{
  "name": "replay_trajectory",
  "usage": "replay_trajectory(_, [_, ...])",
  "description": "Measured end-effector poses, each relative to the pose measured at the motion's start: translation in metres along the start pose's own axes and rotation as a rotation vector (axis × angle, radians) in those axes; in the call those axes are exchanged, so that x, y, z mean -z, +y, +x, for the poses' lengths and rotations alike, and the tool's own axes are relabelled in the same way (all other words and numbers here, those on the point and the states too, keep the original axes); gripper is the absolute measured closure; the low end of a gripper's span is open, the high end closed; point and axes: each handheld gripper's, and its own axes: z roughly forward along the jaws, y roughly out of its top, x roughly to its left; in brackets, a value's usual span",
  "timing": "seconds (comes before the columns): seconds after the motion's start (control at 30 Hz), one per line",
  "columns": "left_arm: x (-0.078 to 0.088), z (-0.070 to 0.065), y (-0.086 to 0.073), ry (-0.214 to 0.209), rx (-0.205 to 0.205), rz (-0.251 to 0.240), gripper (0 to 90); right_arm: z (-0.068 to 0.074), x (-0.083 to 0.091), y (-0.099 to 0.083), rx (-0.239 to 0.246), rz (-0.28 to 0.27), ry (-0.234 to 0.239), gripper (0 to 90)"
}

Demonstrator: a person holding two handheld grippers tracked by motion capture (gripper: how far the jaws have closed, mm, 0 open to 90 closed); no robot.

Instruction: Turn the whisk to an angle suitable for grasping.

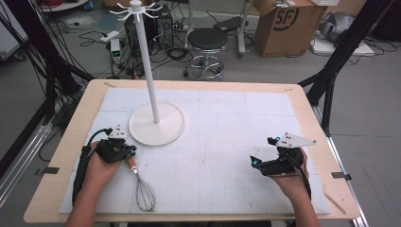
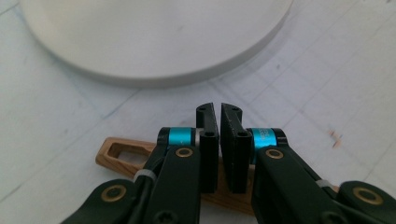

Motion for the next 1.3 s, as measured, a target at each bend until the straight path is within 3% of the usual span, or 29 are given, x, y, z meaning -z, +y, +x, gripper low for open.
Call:
replay_trajectory(0.2, [0.015,0.009,-0.023,-0.001,0.055,-0.031,85.6,0.002,-0.001,0.001,0.005,0.0,0.005,1.7])
replay_trajectory(0.4, [0.027,0.01,-0.032,0.01,0.052,-0.03,85.6,0.004,-0.003,0.002,0.008,-0.001,0.008,1.7])
replay_trajectory(0.43, [0.028,0.01,-0.032,0.011,0.045,-0.034,84.0,0.004,-0.003,0.002,0.01,0.0,0.012,1.7])
replay_trajectory(0.47, [0.031,0.009,-0.032,0.01,0.035,-0.052,76.1,0.005,-0.003,0.002,0.009,0.0,0.012,1.7])
replay_trajectory(0.5, [0.031,0.009,-0.032,0.01,0.035,-0.052,75.9,0.005,-0.003,0.002,0.009,0.0,0.012,1.7])
replay_trajectory(0.6, [0.037,0.008,-0.029,-0.03,-0.005,-0.073,70.1,0.006,-0.003,0.003,0.01,0.0,0.011,1.7])
replay_trajectory(0.67, [0.04,0.006,-0.027,-0.045,-0.037,-0.074,58.6,0.005,-0.003,0.002,0.011,-0.001,0.014,1.7])
replay_trajectory(0.7, [0.044,0.004,-0.024,-0.064,-0.067,-0.067,55.5,0.005,-0.003,0.002,0.01,-0.002,0.014,1.7])
replay_trajectory(0.73, [0.044,0.004,-0.024,-0.064,-0.067,-0.067,52.2,0.005,-0.003,0.002,0.01,-0.002,0.014,1.7])
replay_trajectory(0.8, [0.047,0.002,-0.02,-0.089,-0.106,-0.05,48.2,0.005,-0.003,0.002,0.009,-0.002,0.015,1.7])
replay_trajectory(0.83, [0.05,0.0,-0.017,-0.11,-0.147,-0.019,43.3,0.006,-0.002,0.002,0.013,-0.001,0.023,1.7])
replay_trajectory(0.87, [0.05,0.0,-0.017,-0.11,-0.147,-0.019,41.4,0.006,-0.002,0.002,0.013,-0.001,0.023,1.7])
replay_trajectory(1.0, [0.051,-0.002,-0.012,-0.147,-0.209,0.043,36.7,0.006,-0.003,0.003,0.021,-0.004,0.027,1.7])
replay_trajectory(1.13, [0.051,-0.003,-0.008,-0.161,-0.297,0.119,34.9,0.006,-0.003,0.003,0.019,-0.004,0.031,1.7])
replay_trajectory(1.27, [0.05,-0.001,-0.007,-0.214,-0.364,0.163,24.9,0.005,-0.003,0.002,0.026,-0.001,0.034,1.7])
replay_trajectory(1.3, [0.048,-0.001,-0.007,-0.216,-0.364,0.178,25.1,0.006,-0.003,0.002,0.025,0.005,0.035,1.7])
